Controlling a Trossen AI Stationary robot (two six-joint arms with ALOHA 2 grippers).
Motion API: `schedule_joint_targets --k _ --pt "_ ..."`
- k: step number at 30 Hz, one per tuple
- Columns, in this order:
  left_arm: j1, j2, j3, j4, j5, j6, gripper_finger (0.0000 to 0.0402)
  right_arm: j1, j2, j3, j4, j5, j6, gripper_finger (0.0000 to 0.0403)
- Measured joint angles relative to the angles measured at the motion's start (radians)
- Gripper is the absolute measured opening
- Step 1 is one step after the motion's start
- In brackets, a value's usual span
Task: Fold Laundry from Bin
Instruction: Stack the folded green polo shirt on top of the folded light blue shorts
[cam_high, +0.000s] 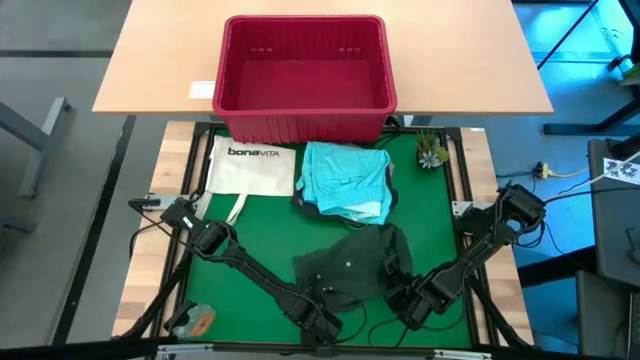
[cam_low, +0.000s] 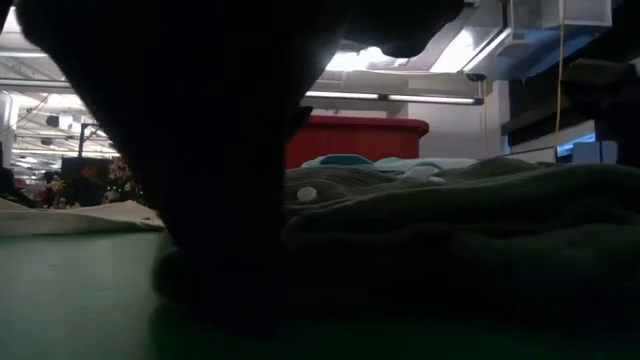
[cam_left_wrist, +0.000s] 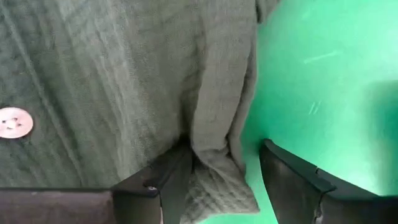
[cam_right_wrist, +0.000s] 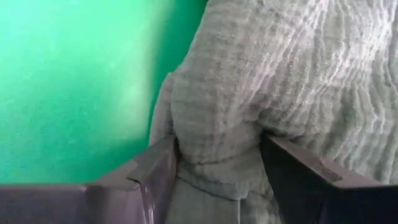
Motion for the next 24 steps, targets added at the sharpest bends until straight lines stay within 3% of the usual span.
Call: schedule_joint_targets --k 9,21,24 --pt "0.0 0.002 -0.001 -0.018 -0.01 0.005 0.0179 -0.041 0.0 0.001 0.002 -0.091 0.042 0.0232" --pt "0.0 0.002 -0.002 -0.014 -0.011 0.007 0.0179 -0.047 0.001 0.034 -0.054 -0.147 0.062 0.0231" --pt "0.0 0.002 -0.002 -0.013 -0.012 0.007 0.0179 -0.047 0.002 0.026 -0.055 -0.141 0.095 0.0215"
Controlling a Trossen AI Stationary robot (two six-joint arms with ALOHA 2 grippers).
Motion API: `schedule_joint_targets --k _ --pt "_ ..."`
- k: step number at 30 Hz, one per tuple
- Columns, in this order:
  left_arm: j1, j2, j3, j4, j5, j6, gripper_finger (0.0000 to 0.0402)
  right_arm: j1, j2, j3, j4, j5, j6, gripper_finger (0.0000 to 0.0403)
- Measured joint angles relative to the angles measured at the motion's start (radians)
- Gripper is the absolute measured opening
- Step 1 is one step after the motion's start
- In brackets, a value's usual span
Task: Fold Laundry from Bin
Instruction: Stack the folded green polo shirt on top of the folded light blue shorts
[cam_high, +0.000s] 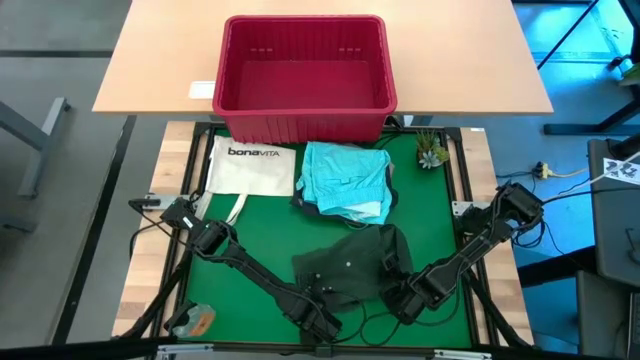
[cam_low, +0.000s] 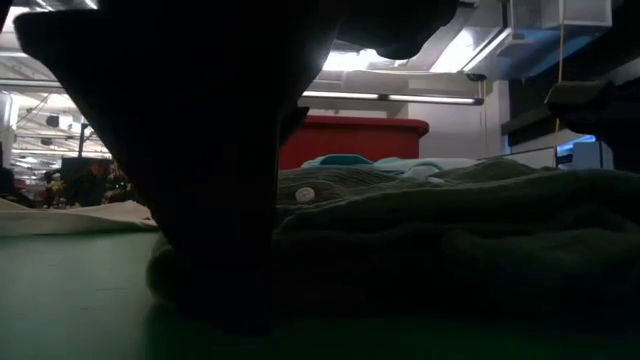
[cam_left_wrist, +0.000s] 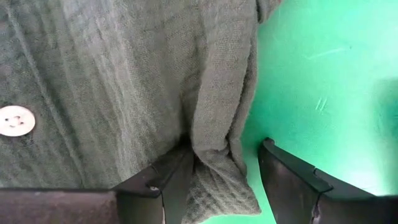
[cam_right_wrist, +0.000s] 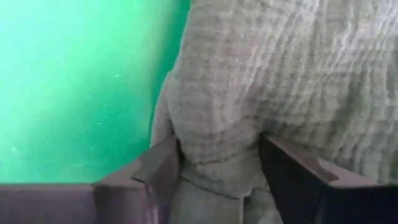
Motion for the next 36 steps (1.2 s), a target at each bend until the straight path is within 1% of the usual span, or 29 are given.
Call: schedule_joint_targets --k 3,6,10,11,12,16,20,21,25,30,36 --pt "0.0 0.0 -0.001 0.001 -0.006 0.0 0.0179 0.0 0.001 -0.003 -0.002 0.0 0.002 0.0177" --pt "0.0 0.0 -0.001 0.003 -0.014 0.0 0.0175 0.0 0.001 -0.003 -0.005 0.0 0.001 0.0122" --pt "0.0 0.0 -0.001 0.002 -0.025 0.0 0.0147 0.0 0.002 -0.004 -0.009 0.0 0.014 0.0031" --pt "0.0 0.0 -0.001 0.001 -0.027 0.0 0.0137 0.0 0.002 -0.004 -0.009 -0.001 0.022 0.0018" --pt "0.0 0.0 -0.001 0.001 -0.03 0.0 0.0125 0.0 0.002 -0.004 -0.009 -0.002 0.028 0.0013" --pt "0.001 0.001 0.007 -0.011 -0.033 0.0 0.0073 0.001 0.002 0.002 -0.017 -0.009 0.067 0.0028" --pt "0.003 0.008 0.059 -0.064 -0.03 0.0 0.0016 0.001 0.005 0.05 -0.086 -0.033 0.077 0.0009" --pt "0.003 0.011 0.076 -0.083 -0.034 0.0 0.0011 0.001 0.006 0.064 -0.101 -0.037 0.074 0.0007" --pt "0.003 0.012 0.137 -0.126 -0.041 0.013 0.001 0.002 0.005 0.115 -0.144 -0.048 0.069 0.0012" --pt "0.002 0.011 0.172 -0.154 -0.047 0.027 0.0005 0.003 0.005 0.171 -0.215 -0.052 0.069 0.0006" --pt "0.002 0.009 0.225 -0.235 -0.059 0.027 0.0004 0.002 0.005 0.238 -0.308 -0.05 0.06 0.0004"
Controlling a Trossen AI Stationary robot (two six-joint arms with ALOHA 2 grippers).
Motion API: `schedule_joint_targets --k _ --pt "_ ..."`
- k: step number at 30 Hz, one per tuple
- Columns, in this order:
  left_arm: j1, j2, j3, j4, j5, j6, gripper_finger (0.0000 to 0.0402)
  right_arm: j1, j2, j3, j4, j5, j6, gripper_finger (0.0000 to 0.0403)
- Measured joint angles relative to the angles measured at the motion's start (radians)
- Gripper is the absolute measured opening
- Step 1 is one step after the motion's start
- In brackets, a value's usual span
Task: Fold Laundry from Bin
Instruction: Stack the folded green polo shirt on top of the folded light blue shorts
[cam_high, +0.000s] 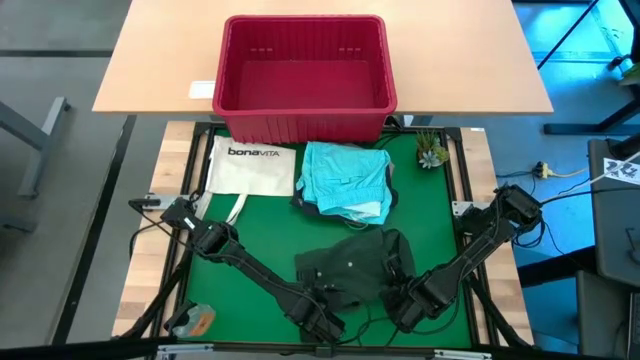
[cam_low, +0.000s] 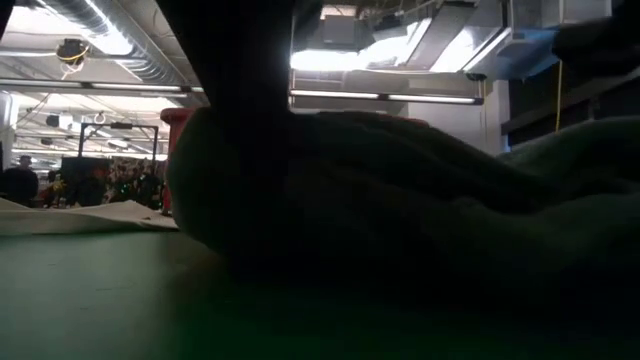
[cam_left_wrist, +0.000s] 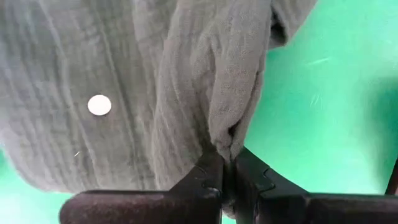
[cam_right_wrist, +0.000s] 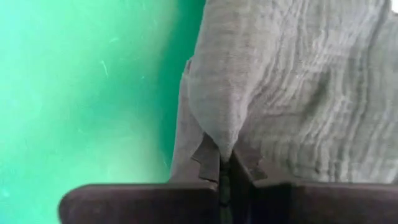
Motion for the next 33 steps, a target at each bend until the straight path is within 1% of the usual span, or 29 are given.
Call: schedule_joint_targets --k 5,8,13,19,28,33 --pt "-0.004 0.0 0.063 -0.084 -0.037 0.004 0.0004 0.0 -0.003 0.058 -0.084 0.006 -0.007 0.0005" --pt "-0.005 -0.023 0.056 -0.097 -0.054 0.013 0.0003 0.0 -0.015 0.084 -0.121 0.011 -0.008 0.0003" --pt "-0.004 -0.055 0.065 -0.122 -0.104 0.029 0.0003 -0.001 -0.067 0.098 -0.145 0.016 -0.008 0.0003" --pt "0.01 -0.097 0.065 -0.134 -0.131 0.072 0.0002 -0.005 -0.152 0.099 -0.174 0.017 -0.007 0.0004" --pt "0.054 -0.151 0.065 -0.194 -0.16 0.108 0.0002 -0.093 -0.237 0.099 -0.222 0.022 -0.015 0.0004" --pt "0.083 -0.17 0.064 -0.221 -0.181 0.165 0.0002 -0.147 -0.289 0.099 -0.253 0.019 -0.043 0.0004"
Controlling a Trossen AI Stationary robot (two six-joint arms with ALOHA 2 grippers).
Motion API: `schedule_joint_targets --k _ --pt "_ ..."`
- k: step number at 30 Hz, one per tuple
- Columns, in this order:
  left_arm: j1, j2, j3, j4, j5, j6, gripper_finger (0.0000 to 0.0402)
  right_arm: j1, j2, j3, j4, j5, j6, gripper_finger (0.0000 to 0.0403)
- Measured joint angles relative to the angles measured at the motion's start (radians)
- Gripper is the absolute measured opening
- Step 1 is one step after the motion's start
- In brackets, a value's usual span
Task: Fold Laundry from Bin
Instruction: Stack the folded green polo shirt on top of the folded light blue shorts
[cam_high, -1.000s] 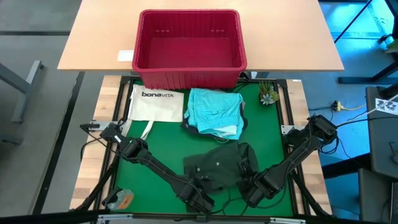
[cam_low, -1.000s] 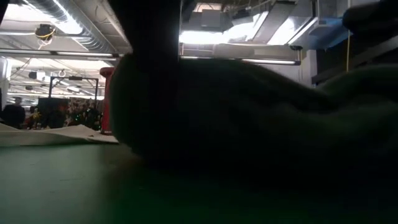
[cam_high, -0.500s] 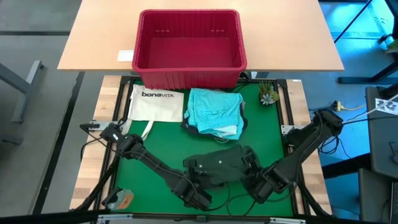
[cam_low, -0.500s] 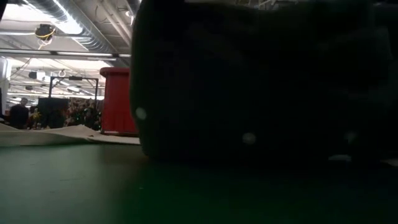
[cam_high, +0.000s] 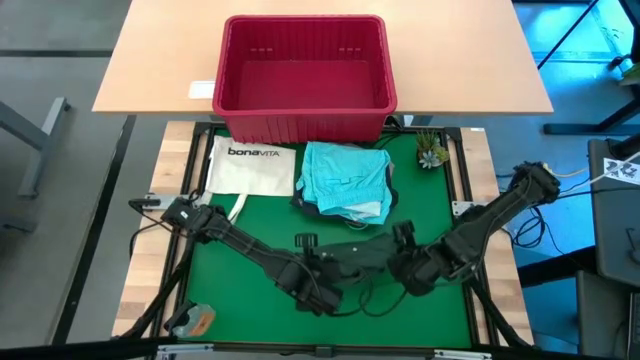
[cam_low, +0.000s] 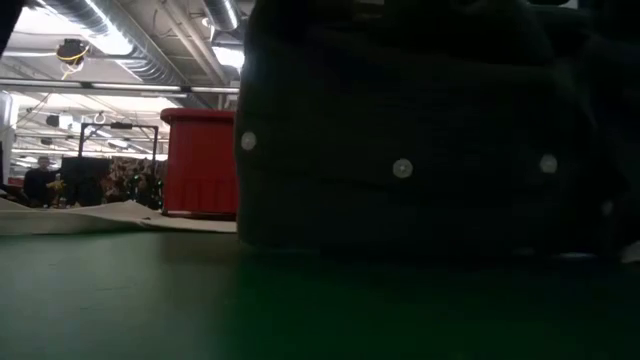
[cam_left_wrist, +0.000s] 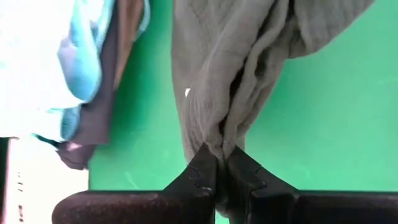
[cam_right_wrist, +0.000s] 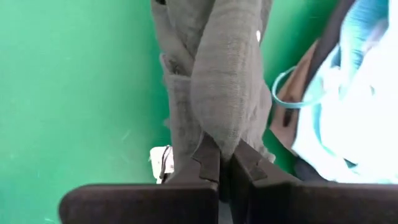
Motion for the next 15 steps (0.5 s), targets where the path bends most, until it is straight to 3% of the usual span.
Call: schedule_joint_targets --k 15 --pt "0.19 -0.148 0.0 0.0 -0.08 0.198 0.0002 -0.237 -0.192 0.0 -0.018 -0.016 -0.157 0.0004"
